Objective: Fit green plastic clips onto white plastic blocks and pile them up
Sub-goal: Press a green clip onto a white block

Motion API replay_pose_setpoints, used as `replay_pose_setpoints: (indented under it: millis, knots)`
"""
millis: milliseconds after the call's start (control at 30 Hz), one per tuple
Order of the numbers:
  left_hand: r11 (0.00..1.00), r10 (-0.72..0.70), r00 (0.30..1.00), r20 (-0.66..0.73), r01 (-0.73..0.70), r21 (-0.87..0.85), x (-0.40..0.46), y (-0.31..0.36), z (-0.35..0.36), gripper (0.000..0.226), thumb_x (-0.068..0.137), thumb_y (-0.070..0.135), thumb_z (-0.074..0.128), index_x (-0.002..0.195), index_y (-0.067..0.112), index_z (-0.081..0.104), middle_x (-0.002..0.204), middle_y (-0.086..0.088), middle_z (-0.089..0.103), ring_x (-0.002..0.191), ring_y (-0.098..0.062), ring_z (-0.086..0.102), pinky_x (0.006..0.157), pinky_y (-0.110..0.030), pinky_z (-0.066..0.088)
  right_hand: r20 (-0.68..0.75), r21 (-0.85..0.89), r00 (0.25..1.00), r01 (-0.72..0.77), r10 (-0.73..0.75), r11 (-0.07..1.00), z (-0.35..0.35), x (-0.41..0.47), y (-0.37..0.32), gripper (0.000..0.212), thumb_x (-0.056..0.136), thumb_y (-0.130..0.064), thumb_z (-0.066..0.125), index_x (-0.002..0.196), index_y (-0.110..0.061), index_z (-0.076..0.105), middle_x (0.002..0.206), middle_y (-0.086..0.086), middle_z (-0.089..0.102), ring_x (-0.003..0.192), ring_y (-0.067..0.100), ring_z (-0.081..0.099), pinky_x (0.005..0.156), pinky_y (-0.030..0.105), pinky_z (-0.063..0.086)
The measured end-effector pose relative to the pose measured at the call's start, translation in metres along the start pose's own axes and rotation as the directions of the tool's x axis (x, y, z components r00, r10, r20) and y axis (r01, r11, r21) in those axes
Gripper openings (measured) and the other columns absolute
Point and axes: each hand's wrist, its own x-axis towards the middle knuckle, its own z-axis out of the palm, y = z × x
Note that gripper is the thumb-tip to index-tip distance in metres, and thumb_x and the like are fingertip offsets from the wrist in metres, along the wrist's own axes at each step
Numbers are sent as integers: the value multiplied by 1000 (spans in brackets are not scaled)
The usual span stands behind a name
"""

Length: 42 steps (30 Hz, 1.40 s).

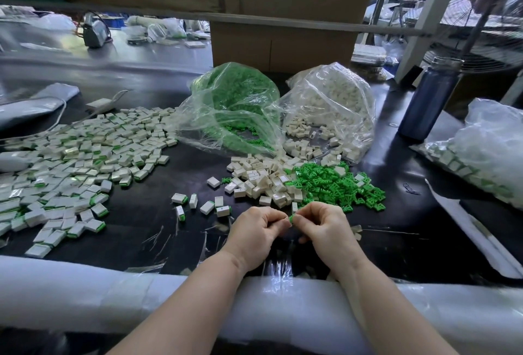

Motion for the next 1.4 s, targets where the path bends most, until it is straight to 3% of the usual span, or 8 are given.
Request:
replay_pose_setpoints:
  millis: [267,500,767,900,1000,1100,1233,1400]
  knots:
    - [992,31,1000,-2,-30,124,-1,2,1,14,88,23,62,93,16,73,89,0,71,87,-14,63,84,-30,48,33,-103,999,31,-28,994,-1,-1,0,22,82,-1,65,64,-12,62,56,0,58,47,3,52,50,19,46]
    - [991,-3,999,-39,-2,-133,0,4,1,12,87,15,63,95,12,72,88,-5,72,88,-19,67,88,-40,51,-46,158,999,-13,20,987,-1,1,1,7,81,-3,68,74,-1,67,67,13,66,58,15,60,51,21,51]
    - [965,-24,999,-45,11,-263,1,4,0,14,86,9,63,84,22,67,82,-10,67,80,-25,62,86,-46,52,3,234,1000,16,-17,972,-2,-1,-1,14,78,-2,70,68,-11,68,61,2,66,56,9,61,50,18,48]
    - [956,-1,998,-56,-15,-293,0,7,0,19,86,4,61,81,22,65,81,-7,64,76,-17,57,76,-30,50,17,307,1000,11,-17,952,-1,-1,-2,12,86,-3,62,76,-10,67,66,-1,67,60,5,62,51,17,48]
    - [957,34,996,-78,-55,-285,0,9,-2,24,85,4,63,80,27,65,100,-11,60,82,-19,58,76,-17,48,55,301,999,-14,-2,953,0,0,-3,13,92,-12,55,87,-10,66,73,-1,68,64,4,64,54,17,50]
    - [961,55,997,-46,-65,-270,0,10,-3,23,84,7,65,83,29,66,106,-9,53,86,-26,59,79,-20,50,143,229,990,-15,-18,973,2,-1,-5,25,93,-23,49,82,-14,69,68,-2,68,64,7,65,56,16,49]
    - [950,50,998,-34,-58,-307,-2,11,-3,23,81,9,68,78,31,66,101,-2,51,81,-18,54,74,-21,49,177,256,984,-15,-32,967,0,-3,-6,24,91,-18,54,75,-16,71,60,-2,67,59,5,62,53,13,46]
    - [951,49,998,-29,-56,-304,-1,12,-3,26,77,4,71,76,29,65,96,2,50,71,-12,52,64,-11,45,199,276,980,-28,-28,961,-1,-2,-4,19,87,-19,58,71,-17,69,60,-3,65,58,5,60,53,13,45]
